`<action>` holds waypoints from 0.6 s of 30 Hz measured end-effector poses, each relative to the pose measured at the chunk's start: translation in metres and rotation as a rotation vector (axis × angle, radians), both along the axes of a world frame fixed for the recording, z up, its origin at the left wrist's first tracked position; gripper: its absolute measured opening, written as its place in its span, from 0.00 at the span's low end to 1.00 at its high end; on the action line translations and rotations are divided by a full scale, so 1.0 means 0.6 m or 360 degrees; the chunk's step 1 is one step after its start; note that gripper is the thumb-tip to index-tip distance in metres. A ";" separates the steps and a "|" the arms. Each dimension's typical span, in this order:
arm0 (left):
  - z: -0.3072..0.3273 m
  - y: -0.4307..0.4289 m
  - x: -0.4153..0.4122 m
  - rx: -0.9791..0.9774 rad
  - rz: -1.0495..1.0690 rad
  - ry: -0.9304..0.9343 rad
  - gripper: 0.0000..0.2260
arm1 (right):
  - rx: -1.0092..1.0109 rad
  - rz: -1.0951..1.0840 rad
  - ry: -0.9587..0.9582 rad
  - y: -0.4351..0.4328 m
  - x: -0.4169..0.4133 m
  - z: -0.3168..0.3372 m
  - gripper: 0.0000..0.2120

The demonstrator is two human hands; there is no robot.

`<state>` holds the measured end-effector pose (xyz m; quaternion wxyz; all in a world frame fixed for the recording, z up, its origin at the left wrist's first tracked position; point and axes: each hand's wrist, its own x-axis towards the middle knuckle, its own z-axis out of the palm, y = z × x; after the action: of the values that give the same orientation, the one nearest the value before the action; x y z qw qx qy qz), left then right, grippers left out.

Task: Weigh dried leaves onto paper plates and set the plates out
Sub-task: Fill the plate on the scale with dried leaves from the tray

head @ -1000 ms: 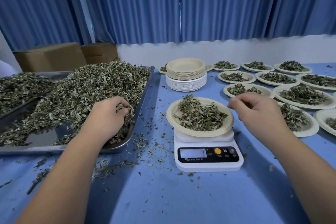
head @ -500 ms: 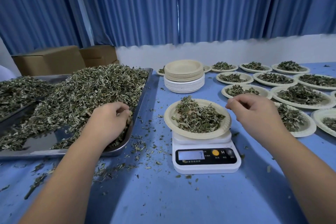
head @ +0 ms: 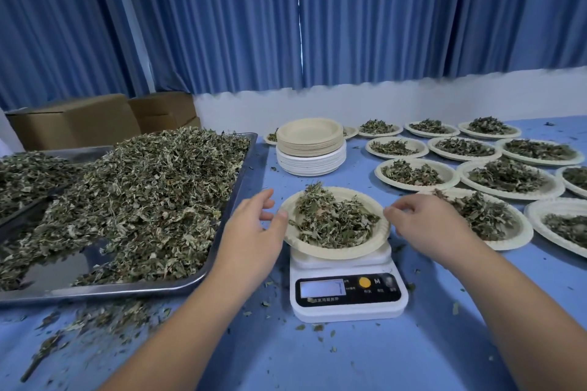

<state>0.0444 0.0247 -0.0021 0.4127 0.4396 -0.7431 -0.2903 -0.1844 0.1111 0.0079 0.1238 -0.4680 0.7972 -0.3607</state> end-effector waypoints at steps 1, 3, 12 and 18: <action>-0.002 0.001 -0.004 0.0139 -0.0024 0.0044 0.21 | 0.0028 0.0023 -0.0013 0.000 0.001 -0.001 0.11; -0.007 0.003 -0.009 0.0356 -0.0084 0.0117 0.24 | 0.0037 0.0038 -0.0061 0.000 0.001 0.000 0.12; -0.004 0.002 -0.004 0.0677 -0.0197 0.0352 0.10 | -0.0038 0.0072 -0.0507 -0.004 0.004 0.004 0.10; 0.008 0.008 -0.001 0.0686 -0.0111 0.0579 0.10 | -0.0318 0.0098 -0.1028 -0.003 0.000 0.006 0.06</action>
<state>0.0435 0.0297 0.0028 0.4261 0.4322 -0.5925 -0.5297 -0.1846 0.1095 0.0113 0.3343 -0.3633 0.6630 -0.5628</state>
